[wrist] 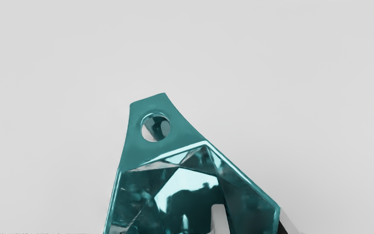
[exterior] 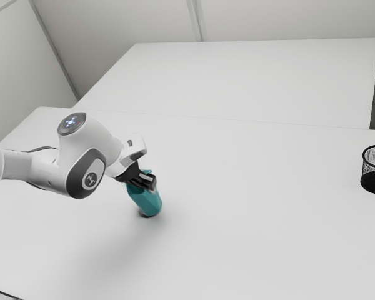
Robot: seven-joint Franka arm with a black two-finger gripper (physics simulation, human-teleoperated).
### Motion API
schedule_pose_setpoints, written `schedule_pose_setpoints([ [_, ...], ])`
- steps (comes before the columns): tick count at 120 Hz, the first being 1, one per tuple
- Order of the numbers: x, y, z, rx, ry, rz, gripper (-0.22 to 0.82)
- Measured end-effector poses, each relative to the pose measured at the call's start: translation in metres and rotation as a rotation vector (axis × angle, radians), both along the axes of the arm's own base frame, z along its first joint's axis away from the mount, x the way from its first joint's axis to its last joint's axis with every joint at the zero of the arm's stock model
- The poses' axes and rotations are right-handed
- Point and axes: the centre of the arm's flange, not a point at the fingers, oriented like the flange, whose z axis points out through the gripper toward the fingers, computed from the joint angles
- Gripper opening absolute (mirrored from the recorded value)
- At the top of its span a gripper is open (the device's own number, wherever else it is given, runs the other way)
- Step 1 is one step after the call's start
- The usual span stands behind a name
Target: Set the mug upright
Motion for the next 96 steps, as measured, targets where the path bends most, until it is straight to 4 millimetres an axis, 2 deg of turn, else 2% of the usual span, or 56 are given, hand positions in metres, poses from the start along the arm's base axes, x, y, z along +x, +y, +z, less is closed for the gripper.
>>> schedule_pose_setpoints([
  [10,0.000,0.000,0.001,-0.006,0.001,0.014,0.23],
  [22,0.000,0.000,0.005,-0.015,-0.006,0.029,0.36],
  [45,0.003,-0.001,0.021,-0.031,-0.038,0.046,0.50],
  [49,0.015,-0.009,0.036,-0.022,-0.060,0.027,0.52],
  [60,0.066,-0.033,0.085,0.011,-0.081,-0.018,0.55],
  [75,0.115,-0.046,0.159,0.050,-0.045,-0.050,0.57],
  [83,0.124,-0.047,0.192,0.067,-0.003,-0.062,0.58],
  [96,0.121,-0.043,0.247,0.085,0.040,-0.089,0.59],
])
